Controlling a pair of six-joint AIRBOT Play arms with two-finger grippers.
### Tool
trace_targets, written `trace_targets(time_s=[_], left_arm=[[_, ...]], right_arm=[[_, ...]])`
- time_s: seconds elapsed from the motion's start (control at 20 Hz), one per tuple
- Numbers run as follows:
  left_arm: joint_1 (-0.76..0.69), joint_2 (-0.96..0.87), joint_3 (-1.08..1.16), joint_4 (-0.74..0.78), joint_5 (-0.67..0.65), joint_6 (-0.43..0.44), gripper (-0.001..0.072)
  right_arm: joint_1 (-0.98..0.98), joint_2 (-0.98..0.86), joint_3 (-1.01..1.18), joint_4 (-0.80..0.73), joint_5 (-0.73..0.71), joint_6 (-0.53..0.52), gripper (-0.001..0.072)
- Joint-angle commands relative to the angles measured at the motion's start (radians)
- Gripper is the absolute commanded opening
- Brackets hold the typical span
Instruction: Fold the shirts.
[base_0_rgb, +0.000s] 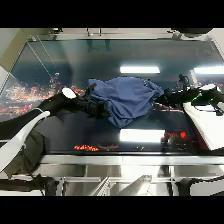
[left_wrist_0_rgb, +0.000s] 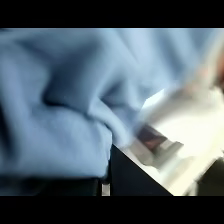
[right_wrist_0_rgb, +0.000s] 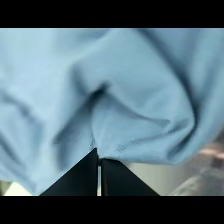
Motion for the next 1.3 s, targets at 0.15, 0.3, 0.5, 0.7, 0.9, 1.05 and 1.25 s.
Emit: trace_targets(time_s=[0.15, 0.3, 0.5, 0.7, 0.9, 1.05, 1.25], left_arm=[[0.165, 0.323, 0.278, -0.026, -0.218, -0.011, 0.0002], [0.327, 0.482, 0.468, -0.027, -0.228, -0.064, 0.0022], [0.563, 0.629, 0.656, -0.024, -0.241, -0.082, 0.0021], [0.735, 0.706, 0.641, -0.025, -0.337, -0.082, 0.0027], [0.724, 0.711, 0.414, -0.025, -0.364, -0.079, 0.0027], [0.609, 0.627, 0.245, -0.024, -0.359, -0.045, 0.0027], [0.455, 0.407, 0.1, -0.015, -0.275, 0.029, 0.0028]], right_arm=[[-0.108, 0.29, 0.103, 0.175, 0.215, -0.033, 0.0014], [-0.187, 0.515, 0.222, 0.258, 0.206, -0.033, 0.0014], [-0.275, 0.776, 0.381, 0.277, 0.095, -0.033, 0.0014], [-0.303, 0.975, 0.407, 0.226, -0.088, -0.071, 0.0014], [-0.3, 0.948, 0.407, 0.222, -0.092, -0.073, 0.0014], [-0.207, 0.777, 0.404, 0.216, -0.009, -0.074, 0.0014], [0.014, 0.443, 0.391, 0.025, -0.038, -0.063, 0.0014]])
